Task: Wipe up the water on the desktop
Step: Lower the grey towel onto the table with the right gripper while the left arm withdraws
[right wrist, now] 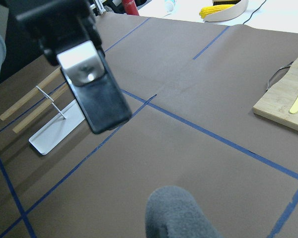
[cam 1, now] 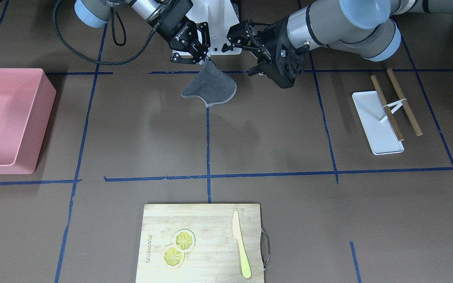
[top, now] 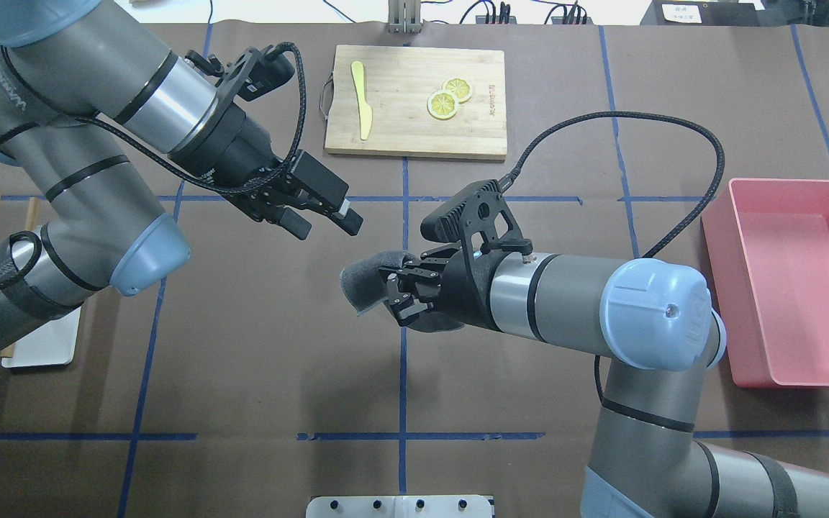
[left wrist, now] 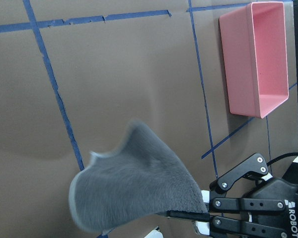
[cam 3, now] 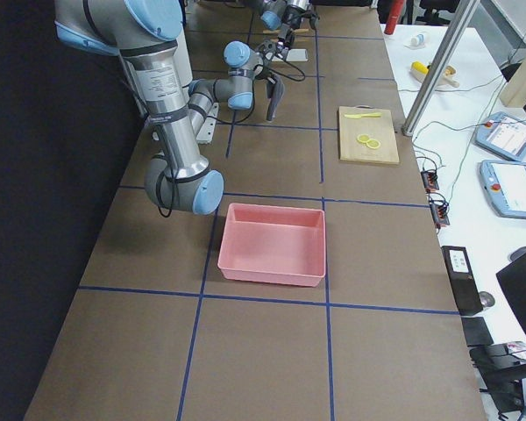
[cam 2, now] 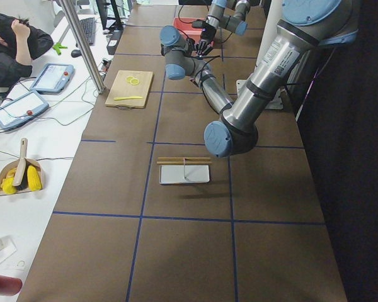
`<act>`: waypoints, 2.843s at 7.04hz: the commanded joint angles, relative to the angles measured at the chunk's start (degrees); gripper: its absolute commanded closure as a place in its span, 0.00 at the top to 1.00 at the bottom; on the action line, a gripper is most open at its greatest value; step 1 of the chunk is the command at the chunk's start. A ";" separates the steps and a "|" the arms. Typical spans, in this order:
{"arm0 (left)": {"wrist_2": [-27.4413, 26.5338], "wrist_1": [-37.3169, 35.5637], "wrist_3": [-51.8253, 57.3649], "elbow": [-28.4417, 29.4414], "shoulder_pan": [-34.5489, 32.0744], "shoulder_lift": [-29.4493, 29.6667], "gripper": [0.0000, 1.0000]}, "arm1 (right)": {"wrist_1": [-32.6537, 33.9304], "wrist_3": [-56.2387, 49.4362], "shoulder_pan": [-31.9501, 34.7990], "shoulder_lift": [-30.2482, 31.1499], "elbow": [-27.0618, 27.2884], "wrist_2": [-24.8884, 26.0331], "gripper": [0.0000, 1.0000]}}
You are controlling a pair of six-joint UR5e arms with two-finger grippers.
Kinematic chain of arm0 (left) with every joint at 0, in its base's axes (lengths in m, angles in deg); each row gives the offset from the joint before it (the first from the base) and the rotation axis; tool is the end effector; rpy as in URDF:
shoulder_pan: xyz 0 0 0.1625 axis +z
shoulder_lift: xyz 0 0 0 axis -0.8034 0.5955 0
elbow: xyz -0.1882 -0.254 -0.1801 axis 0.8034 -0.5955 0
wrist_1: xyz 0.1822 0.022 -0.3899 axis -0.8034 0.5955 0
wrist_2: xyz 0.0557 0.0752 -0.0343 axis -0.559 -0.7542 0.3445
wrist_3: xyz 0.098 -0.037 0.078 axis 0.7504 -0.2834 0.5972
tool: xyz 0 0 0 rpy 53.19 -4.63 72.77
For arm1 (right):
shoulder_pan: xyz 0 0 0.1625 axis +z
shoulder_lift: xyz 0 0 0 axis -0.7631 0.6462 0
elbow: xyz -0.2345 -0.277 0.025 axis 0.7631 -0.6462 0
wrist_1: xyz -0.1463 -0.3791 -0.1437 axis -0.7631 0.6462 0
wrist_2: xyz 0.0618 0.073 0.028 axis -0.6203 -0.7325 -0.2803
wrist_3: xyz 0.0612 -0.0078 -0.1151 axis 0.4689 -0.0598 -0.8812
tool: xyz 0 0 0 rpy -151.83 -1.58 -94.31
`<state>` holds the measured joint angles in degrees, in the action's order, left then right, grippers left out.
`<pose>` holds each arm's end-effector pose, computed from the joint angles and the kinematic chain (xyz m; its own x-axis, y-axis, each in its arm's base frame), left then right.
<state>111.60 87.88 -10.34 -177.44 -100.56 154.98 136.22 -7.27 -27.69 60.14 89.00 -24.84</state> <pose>0.3819 -0.4389 0.0844 0.0222 0.2290 -0.9732 -0.2585 0.9416 0.2157 -0.4685 -0.3300 0.0814 0.2688 -0.6799 0.6822 -0.2269 0.6437 0.7309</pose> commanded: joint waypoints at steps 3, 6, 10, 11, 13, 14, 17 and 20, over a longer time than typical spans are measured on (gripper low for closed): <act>-0.20 -0.81 -4.16 -1.19 -4.98 -1.30 1.00 | 0.69 8.59 1.23 8.76 7.55 5.21 0.00; -3.87 -1.77 -5.50 -7.24 -13.15 -7.96 1.00 | 32.74 12.96 0.71 4.00 14.49 11.06 0.00; -20.27 -3.43 2.18 -14.63 -22.32 -20.60 1.00 | 46.96 13.86 1.24 4.04 17.04 10.28 0.00; -21.98 -5.01 9.81 -15.78 -23.89 -25.08 1.00 | 51.36 13.87 1.76 4.04 19.49 6.10 0.00; -22.00 -5.47 20.65 -15.97 -27.41 -31.51 1.00 | 53.95 13.95 3.43 3.86 20.39 -6.55 0.00; -22.08 -5.47 23.39 -15.88 -28.73 -34.15 1.00 | 54.04 13.87 3.44 4.04 19.87 -12.26 0.00; -22.17 -5.38 27.20 -16.05 -29.97 -38.04 1.00 | 52.99 13.69 4.39 3.07 10.05 -21.89 0.00; -22.17 -5.38 27.20 -16.23 -29.97 -38.56 1.00 | 40.99 13.87 11.76 3.25 -2.24 -22.68 0.00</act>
<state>89.43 82.50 16.83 -193.62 -130.52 116.74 182.00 6.56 -19.08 63.34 91.91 -47.18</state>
